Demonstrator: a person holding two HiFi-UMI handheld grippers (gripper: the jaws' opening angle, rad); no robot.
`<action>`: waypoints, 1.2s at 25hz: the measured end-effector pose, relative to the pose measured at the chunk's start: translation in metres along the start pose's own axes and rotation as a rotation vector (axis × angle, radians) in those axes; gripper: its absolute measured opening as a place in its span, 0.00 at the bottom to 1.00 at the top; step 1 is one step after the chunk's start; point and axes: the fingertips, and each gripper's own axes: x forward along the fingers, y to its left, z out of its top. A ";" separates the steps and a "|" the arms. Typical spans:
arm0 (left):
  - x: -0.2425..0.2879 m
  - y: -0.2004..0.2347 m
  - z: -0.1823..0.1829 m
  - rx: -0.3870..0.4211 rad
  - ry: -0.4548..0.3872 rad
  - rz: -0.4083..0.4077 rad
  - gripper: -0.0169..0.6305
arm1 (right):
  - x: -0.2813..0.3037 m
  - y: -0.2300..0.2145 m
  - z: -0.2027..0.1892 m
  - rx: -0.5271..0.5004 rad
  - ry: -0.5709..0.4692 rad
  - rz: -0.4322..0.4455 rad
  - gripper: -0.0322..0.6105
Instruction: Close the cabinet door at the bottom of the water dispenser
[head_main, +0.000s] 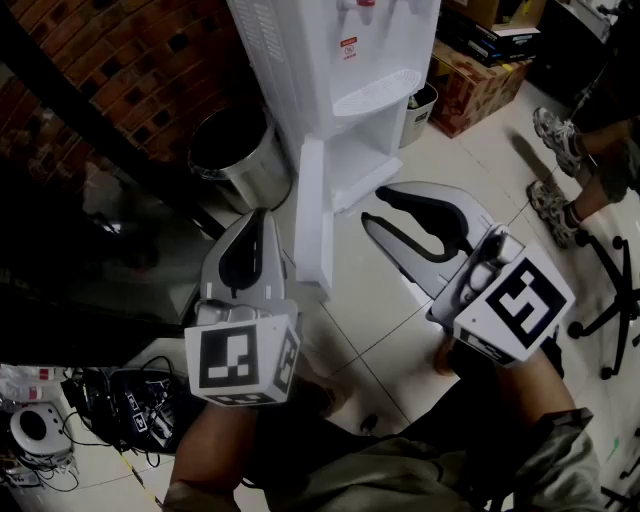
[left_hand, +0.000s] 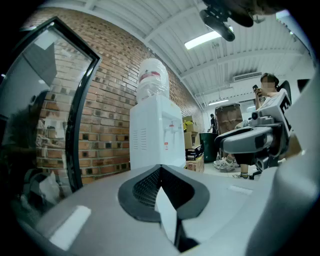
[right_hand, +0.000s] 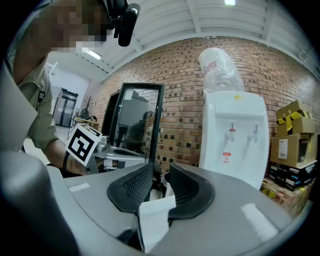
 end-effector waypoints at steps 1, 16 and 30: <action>0.000 0.000 0.002 -0.008 -0.003 -0.001 0.03 | 0.006 0.002 -0.002 -0.009 0.001 0.024 0.22; 0.003 0.004 0.024 -0.024 -0.027 0.088 0.06 | 0.078 0.070 -0.097 -0.180 0.226 0.393 0.41; 0.005 0.005 0.008 0.025 0.049 0.170 0.09 | 0.089 0.096 -0.165 -0.338 0.397 0.585 0.29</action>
